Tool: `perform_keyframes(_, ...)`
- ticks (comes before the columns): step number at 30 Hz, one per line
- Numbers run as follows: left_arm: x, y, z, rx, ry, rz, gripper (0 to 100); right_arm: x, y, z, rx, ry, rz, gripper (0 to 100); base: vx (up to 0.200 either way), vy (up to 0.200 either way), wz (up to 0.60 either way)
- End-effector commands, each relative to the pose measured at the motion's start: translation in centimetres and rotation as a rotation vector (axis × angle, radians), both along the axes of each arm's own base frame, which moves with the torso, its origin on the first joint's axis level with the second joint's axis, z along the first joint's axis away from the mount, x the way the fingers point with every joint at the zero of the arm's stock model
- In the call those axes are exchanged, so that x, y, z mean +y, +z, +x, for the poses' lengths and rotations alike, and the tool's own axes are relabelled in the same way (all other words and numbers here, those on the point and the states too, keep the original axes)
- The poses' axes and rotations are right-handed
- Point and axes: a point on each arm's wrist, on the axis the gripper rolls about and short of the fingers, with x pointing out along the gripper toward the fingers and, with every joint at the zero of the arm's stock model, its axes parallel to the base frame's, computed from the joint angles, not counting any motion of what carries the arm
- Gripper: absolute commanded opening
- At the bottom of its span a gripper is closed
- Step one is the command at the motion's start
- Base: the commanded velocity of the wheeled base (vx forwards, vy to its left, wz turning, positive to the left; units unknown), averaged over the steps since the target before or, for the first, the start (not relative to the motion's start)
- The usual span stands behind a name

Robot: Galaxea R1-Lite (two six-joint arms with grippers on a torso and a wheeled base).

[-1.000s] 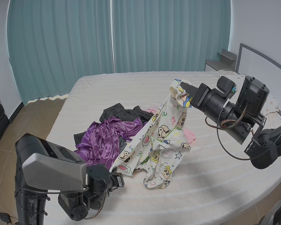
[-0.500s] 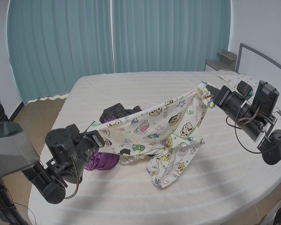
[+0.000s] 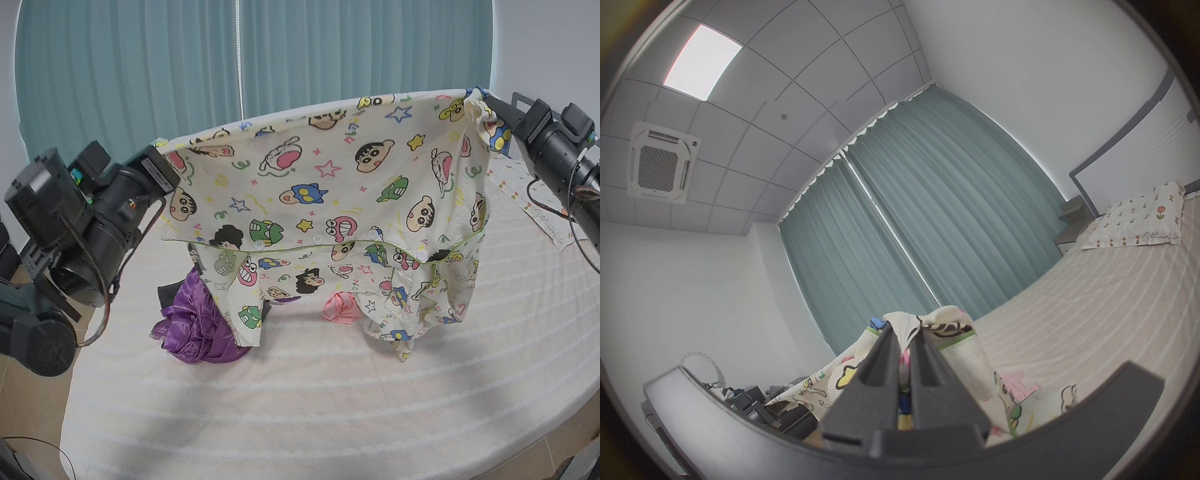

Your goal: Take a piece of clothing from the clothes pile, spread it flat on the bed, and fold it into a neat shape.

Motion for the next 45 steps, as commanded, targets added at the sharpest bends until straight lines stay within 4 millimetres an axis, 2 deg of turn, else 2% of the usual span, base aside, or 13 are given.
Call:
perform_keyframes(1,0.9,1.4,-1.7,-0.045,-0.002,-0.028,0,-0.1,-0.4,-1.1,0.009,0.017,-0.003,0,0.0,0.0,0.0)
perform_keyframes(5,0.9,-0.5,-1.7,0.017,-0.015,-0.037,0,0.4,-2.2,-1.1,0.063,0.041,-0.028,0,0.0,0.0,0.0)
perform_keyframes(11,0.6,-3.5,-1.7,0.125,-0.051,-0.088,0,1.2,-4.5,-0.1,0.144,0.049,-0.058,0,0.0,0.0,0.0)
perform_keyframes(14,0.4,-4.5,-1.6,0.159,-0.057,-0.093,0,1.3,-4.8,0.2,0.154,0.045,-0.06,0,0.0,0.0,0.0)
perform_keyframes(15,0.1,-5.4,-1.8,0.19,-0.073,-0.101,0,1.3,-5.0,0.2,0.163,0.043,-0.063,0,-0.2,0.0,0.0)
perform_keyframes(20,-0.1,-6.4,-2.3,0.227,-0.09,-0.099,0,1.3,-5.3,0.1,0.174,0.046,-0.061,0,-0.2,0.0,0.0)
perform_keyframes(30,-0.3,-6.6,-2.8,0.232,-0.107,-0.097,0,1.1,-5.6,-0.3,0.181,0.045,-0.066,0,-0.2,0.0,0.0)
perform_keyframes(40,-0.5,-6.5,-3.4,0.237,-0.147,-0.175,0,0.5,-4.1,-1.7,0.126,0.05,-0.037,0,0.0,0.0,0.0)
perform_keyframes(45,-1.1,-6.3,-3.7,0.236,-0.178,-0.194,0,0.5,-4.4,-1.6,0.134,0.05,-0.042,0,0.0,-0.16,0.0)
